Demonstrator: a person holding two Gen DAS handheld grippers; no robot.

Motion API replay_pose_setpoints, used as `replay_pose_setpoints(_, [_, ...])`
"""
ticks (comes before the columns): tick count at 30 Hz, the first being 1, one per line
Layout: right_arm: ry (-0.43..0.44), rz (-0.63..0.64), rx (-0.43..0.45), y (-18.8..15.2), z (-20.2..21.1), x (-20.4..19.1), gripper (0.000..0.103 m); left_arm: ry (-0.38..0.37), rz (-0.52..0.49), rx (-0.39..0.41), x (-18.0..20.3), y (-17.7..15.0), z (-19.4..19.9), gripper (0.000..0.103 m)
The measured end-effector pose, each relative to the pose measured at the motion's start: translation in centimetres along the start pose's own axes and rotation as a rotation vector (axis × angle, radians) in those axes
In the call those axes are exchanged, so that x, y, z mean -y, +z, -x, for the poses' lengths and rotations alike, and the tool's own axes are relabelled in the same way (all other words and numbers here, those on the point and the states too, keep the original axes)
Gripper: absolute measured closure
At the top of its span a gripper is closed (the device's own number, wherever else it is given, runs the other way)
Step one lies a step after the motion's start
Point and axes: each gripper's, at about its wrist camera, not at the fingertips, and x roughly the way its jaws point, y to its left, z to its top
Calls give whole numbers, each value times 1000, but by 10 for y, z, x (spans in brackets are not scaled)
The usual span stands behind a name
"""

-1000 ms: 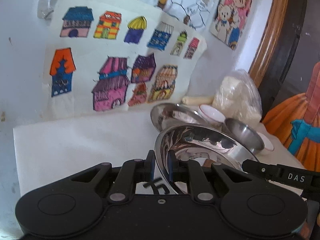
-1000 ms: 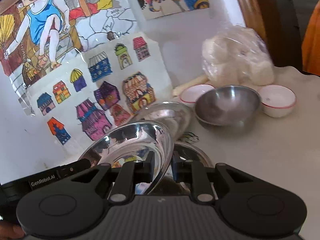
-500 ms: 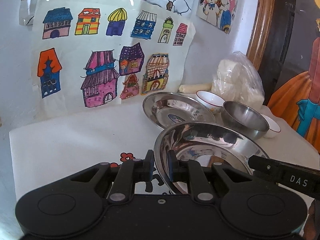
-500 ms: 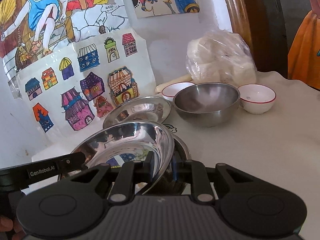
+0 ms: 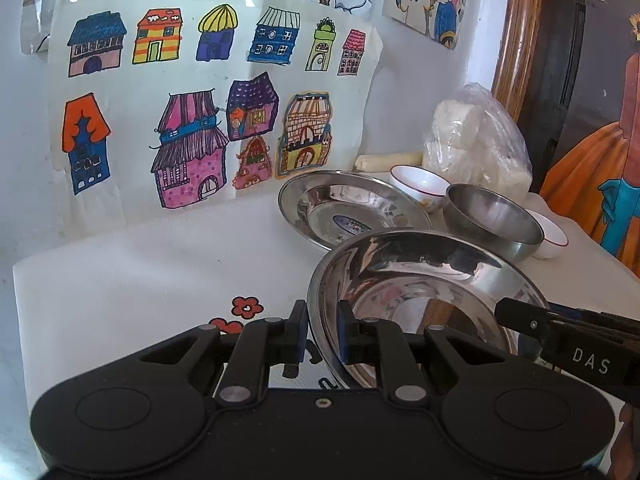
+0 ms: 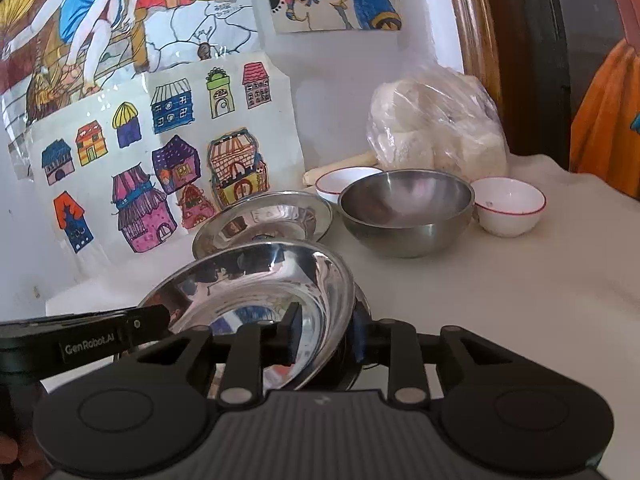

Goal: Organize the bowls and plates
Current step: 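Carry the held plate with both tools and lower it onto another plate, then open both tools, move to the next steel plate and grasp its rim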

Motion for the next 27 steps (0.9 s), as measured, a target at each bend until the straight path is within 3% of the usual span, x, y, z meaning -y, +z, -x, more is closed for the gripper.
replay_pose_setpoints(3, [-14,20,8,0,0,-2,69,-6,3,-11,-1,0,-2,87])
replay_pose_setpoints(12, [-39,82,19,-3,-3,-11,50,7,24,-16,-4,0,-2,82])
replay_pose_setpoints(14, [-47,87,24,-3,-3,-12,47,13,29,-13,-5,0,-1,72])
replay_pose_setpoints(17, [-38,73,31,-3,-1,-9,34,18,42,-4,-7,1,2,55])
replay_pose_setpoints(22, [-32,53,56,-1,4,-6,10,36,63,28,-10,2,10,13])
replay_pose_setpoints(24, [-31,39,65,1,7,-4,5,37,71,40,-12,4,12,2])
replay_pose_setpoints(27, [-16,34,74,7,12,-4,0,45,69,55,-17,10,13,1])
